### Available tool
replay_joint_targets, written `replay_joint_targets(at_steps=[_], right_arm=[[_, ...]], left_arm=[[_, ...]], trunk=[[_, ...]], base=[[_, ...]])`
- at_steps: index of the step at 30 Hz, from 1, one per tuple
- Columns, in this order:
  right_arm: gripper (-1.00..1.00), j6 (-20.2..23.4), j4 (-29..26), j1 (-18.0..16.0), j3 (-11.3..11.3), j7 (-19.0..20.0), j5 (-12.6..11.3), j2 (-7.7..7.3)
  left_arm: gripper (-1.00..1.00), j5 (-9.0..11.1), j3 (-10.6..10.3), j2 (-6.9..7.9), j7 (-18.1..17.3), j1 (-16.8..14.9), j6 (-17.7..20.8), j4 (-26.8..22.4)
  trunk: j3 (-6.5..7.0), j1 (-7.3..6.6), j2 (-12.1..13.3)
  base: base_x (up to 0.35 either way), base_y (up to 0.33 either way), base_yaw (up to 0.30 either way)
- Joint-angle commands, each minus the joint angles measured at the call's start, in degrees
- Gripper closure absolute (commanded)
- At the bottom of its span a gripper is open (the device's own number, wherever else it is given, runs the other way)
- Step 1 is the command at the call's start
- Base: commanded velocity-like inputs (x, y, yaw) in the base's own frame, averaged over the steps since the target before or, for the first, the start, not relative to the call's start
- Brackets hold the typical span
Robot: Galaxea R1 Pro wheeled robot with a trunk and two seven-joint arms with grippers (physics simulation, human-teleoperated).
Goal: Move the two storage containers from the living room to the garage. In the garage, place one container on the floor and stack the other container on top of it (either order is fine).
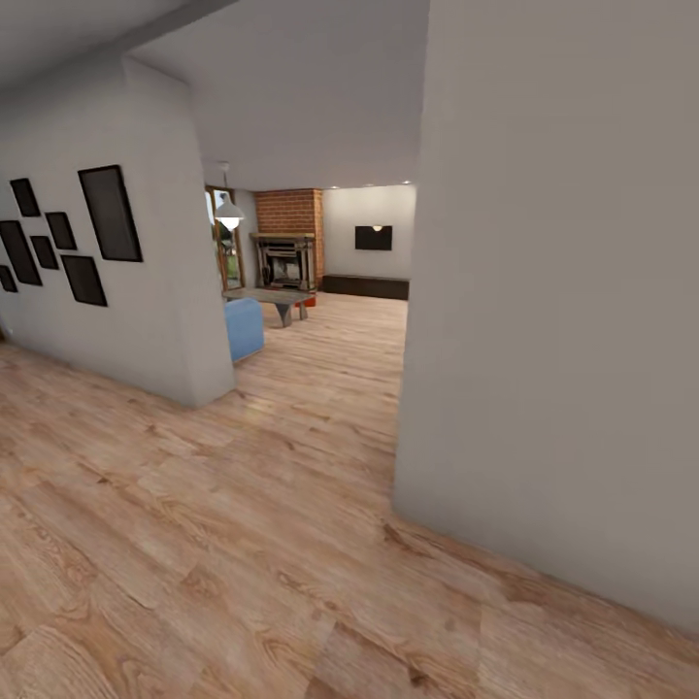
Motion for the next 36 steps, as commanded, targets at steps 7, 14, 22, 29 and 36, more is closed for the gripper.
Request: replay_joint_targets(at_steps=[7,14,22,29,36], right_arm=[[-1.0,-0.1,0.1,-0.1,0.7,0.1,0.3,-0.09],[-1.0,-0.1,0.1,-0.1,-0.1,0.0,-0.5,-0.03],[-1.0,-0.7,0.1,-0.1,-0.4,-0.2,-0.8,-0.02],[-1.0,-2.9,0.1,-0.1,-0.4,-0.2,-1.7,-0.02],[-1.0,-3.0,0.1,-0.1,-0.3,-0.1,-1.8,-0.02]], left_arm=[[-1.0,0.3,0.0,-0.01,0.0,0.0,-0.2,0.0],[-1.0,0.3,0.0,-0.01,0.0,0.0,-0.2,0.0],[-1.0,0.3,0.0,-0.01,0.0,0.0,-0.2,0.0],[-1.0,0.3,0.0,-0.01,0.0,0.0,-0.2,0.0],[-1.0,0.3,0.0,-0.01,0.0,0.0,-0.1,0.0]], trunk=[[-0.05,0.03,0.0],[-0.05,0.03,0.0],[-0.05,0.03,0.0],[-0.05,0.03,0.0],[-0.05,0.03,0.0]], base=[[0.324,0.0,0.268],[0.324,0.0,0.273],[0.324,0.0,0.277],[0.324,0.0,0.277],[0.324,0.0,0.277]])
